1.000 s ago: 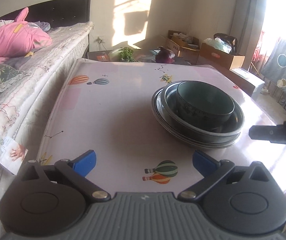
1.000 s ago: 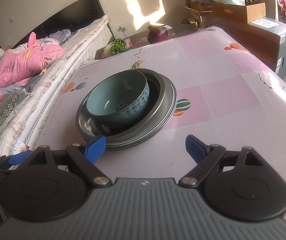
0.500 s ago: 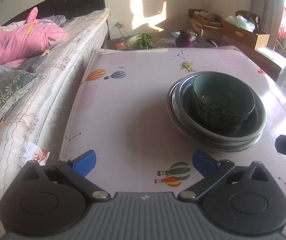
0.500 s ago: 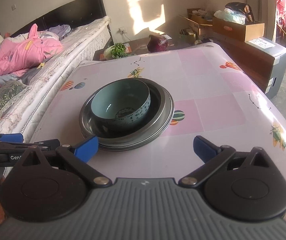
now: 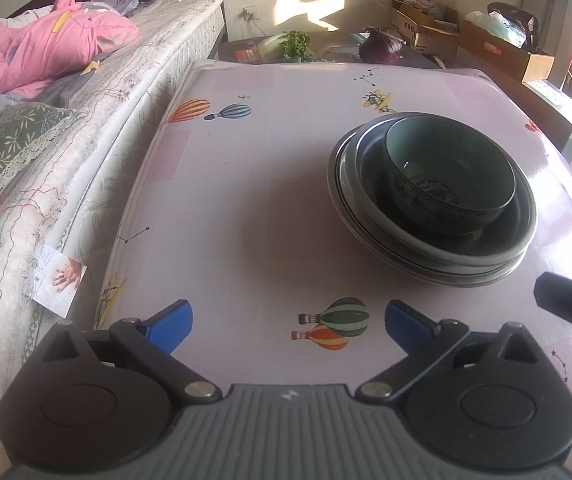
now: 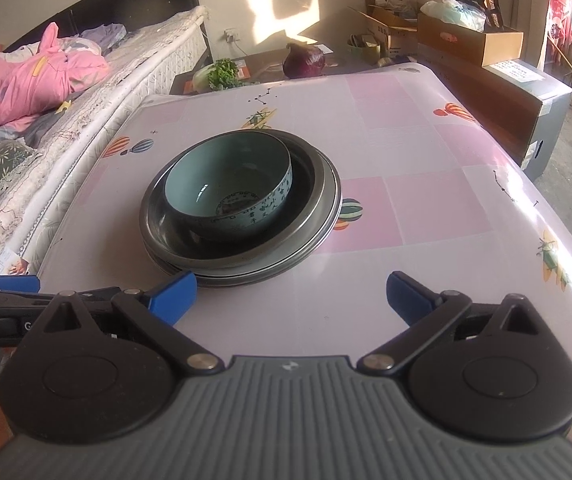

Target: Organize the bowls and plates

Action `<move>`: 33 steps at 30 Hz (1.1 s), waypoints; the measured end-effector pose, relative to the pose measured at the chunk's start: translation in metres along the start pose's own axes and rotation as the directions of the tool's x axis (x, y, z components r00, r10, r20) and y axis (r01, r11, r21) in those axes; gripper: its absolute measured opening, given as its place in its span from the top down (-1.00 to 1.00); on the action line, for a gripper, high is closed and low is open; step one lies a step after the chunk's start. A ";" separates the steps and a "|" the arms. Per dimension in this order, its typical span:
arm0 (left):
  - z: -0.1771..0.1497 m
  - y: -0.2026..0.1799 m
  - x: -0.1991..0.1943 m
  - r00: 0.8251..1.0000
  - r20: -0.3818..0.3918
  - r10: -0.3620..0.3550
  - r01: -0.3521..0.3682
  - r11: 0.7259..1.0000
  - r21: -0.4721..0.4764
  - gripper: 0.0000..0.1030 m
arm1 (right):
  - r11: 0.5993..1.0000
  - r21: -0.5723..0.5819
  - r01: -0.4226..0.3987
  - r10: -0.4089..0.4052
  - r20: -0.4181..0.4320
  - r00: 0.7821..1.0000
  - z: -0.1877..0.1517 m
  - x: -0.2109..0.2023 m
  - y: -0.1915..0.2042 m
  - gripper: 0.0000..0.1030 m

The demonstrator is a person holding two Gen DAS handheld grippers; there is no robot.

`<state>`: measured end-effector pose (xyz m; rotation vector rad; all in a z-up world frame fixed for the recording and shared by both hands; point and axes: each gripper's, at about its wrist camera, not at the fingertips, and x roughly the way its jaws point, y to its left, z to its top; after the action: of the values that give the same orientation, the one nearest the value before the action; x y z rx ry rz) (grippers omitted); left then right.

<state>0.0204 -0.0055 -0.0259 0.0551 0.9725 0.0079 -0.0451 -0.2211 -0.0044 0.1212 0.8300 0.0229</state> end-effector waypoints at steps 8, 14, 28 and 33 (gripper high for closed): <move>0.002 0.006 0.001 1.000 -0.016 -0.001 0.001 0.999 -0.039 -0.99 | 1.000 0.006 -0.005 0.005 -0.007 1.000 -0.002 0.003 0.000 -0.98; 0.002 0.004 0.001 1.000 -0.018 0.001 -0.002 0.999 -0.032 -0.99 | 1.000 0.004 -0.008 0.008 -0.013 1.000 -0.002 0.004 0.001 -0.98; 0.003 0.002 0.000 1.000 -0.018 0.004 -0.004 1.000 -0.031 -0.99 | 1.000 0.013 -0.007 0.007 -0.017 1.000 -0.005 0.005 -0.002 -0.98; 0.003 0.001 0.001 1.000 -0.017 0.005 -0.006 1.000 -0.028 -0.99 | 1.000 0.018 -0.010 0.011 -0.022 1.000 -0.005 0.006 -0.003 -0.98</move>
<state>0.0232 -0.0042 -0.0246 0.0316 0.9894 0.0273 -0.0449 -0.2229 -0.0128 0.1419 0.8520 0.0270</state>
